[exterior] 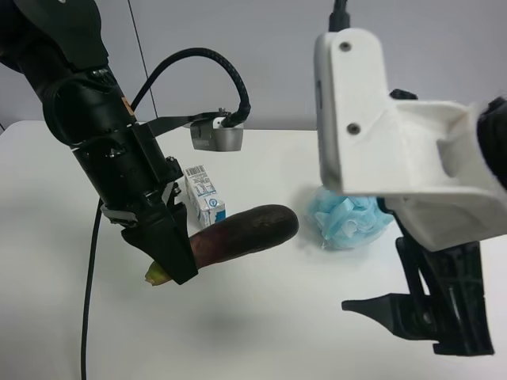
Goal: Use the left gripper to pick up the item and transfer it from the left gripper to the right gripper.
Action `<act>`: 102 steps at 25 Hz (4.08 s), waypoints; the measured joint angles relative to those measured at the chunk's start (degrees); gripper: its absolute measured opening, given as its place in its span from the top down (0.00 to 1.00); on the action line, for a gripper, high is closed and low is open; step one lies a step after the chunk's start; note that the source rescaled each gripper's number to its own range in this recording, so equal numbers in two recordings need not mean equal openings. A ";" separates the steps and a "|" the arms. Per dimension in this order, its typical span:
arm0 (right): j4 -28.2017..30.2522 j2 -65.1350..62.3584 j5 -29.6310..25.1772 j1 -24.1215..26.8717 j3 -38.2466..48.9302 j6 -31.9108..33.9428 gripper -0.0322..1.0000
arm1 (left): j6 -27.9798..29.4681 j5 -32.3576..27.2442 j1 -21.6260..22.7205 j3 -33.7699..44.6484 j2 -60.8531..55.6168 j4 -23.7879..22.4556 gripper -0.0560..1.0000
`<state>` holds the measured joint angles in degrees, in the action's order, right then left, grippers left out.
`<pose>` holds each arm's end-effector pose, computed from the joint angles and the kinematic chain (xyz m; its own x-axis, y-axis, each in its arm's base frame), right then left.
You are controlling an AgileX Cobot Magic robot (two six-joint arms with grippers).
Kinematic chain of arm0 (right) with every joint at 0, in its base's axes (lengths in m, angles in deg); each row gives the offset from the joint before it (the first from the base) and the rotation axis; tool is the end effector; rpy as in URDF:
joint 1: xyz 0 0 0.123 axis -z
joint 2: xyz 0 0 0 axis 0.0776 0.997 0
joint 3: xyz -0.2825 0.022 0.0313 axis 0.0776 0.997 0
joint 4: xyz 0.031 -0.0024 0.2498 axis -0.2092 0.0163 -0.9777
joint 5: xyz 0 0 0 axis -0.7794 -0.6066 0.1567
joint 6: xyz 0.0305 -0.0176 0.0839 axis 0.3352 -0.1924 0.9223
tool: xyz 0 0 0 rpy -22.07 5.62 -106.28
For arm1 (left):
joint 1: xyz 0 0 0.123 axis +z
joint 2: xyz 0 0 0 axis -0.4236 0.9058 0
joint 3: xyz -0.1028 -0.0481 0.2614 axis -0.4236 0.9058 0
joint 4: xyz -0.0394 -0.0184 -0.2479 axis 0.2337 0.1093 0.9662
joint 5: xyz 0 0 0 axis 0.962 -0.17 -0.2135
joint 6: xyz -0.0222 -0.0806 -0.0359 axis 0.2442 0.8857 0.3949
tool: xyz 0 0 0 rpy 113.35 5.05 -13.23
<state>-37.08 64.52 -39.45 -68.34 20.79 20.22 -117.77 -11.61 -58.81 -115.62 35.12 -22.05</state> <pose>0.1023 0.1769 0.3045 0.2287 -0.9188 -0.3217 -0.9041 -0.0779 -0.4202 0.2189 -0.2032 0.2406 -0.5882 0.7839 -0.1988 0.7557 0.4452 -0.4803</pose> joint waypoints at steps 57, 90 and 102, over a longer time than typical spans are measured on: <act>21.92 18.55 9.64 -7.29 -0.25 0.70 0.92 | -0.92 -0.92 -0.08 0.00 -0.15 2.92 0.94; 21.01 18.61 8.71 -7.29 -0.27 -0.21 0.97 | 6.68 0.95 3.00 -14.93 -0.15 -10.77 0.00; 21.01 18.56 8.71 -7.29 -0.27 -0.21 0.97 | 10.18 -0.02 19.06 -20.46 -9.29 -13.58 0.00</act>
<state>-16.06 83.08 -30.74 -75.63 20.52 20.01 -107.59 -11.63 -39.75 -136.09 25.83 -35.63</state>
